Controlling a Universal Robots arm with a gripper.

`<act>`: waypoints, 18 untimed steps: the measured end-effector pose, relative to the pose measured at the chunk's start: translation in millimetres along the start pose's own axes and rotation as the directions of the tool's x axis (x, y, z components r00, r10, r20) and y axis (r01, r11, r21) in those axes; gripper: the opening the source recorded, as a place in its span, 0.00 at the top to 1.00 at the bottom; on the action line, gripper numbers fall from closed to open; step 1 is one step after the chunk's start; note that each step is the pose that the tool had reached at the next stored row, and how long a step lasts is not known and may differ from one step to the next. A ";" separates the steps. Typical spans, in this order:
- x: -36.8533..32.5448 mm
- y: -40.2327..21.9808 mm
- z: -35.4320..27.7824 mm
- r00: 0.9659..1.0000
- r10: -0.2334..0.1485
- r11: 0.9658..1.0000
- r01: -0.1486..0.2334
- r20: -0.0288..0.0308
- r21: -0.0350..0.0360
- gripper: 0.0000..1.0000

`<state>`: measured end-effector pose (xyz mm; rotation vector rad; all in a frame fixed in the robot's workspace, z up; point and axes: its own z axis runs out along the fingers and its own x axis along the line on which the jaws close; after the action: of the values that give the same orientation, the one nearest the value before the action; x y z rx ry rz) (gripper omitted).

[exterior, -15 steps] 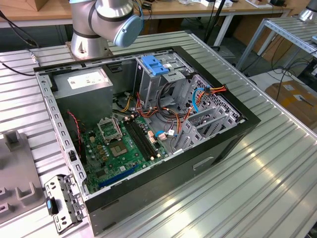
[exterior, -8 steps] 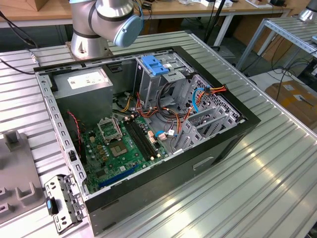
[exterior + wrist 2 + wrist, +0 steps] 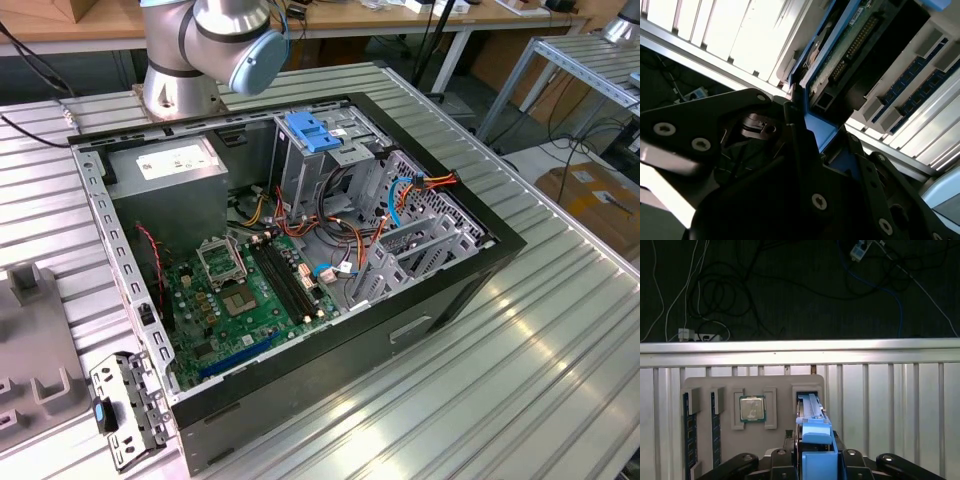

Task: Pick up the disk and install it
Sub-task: 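Pick up the disk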

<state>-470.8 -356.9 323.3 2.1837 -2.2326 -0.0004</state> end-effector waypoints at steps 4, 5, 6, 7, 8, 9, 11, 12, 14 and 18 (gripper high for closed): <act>0.1 0.0 -7.1 1.000 0.002 1.000 -0.002 0.000 0.000 0.63; 0.1 0.0 -8.6 1.000 0.002 1.000 -0.002 0.000 0.000 0.63; 0.2 0.0 -11.4 1.000 0.003 1.000 -0.003 0.000 0.000 0.63; 0.2 0.0 -13.8 1.000 0.004 1.000 -0.004 0.000 0.000 0.63; 0.2 -0.1 -16.1 1.000 0.004 1.000 -0.004 0.000 0.000 0.63; 0.2 -0.1 -17.8 1.000 0.004 1.000 -0.004 0.000 0.000 0.63; 0.3 -0.1 -21.3 1.000 0.005 1.000 -0.005 0.000 0.000 0.63; 0.3 -0.1 -22.2 1.000 0.006 1.000 -0.006 0.000 0.000 0.63; 0.3 -0.1 -22.2 1.000 0.006 1.000 -0.006 0.000 0.000 0.63; 0.3 -0.1 -22.9 1.000 0.006 1.000 -0.006 0.000 0.000 0.63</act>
<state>-470.4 -356.9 346.2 2.1768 -2.2389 -0.0007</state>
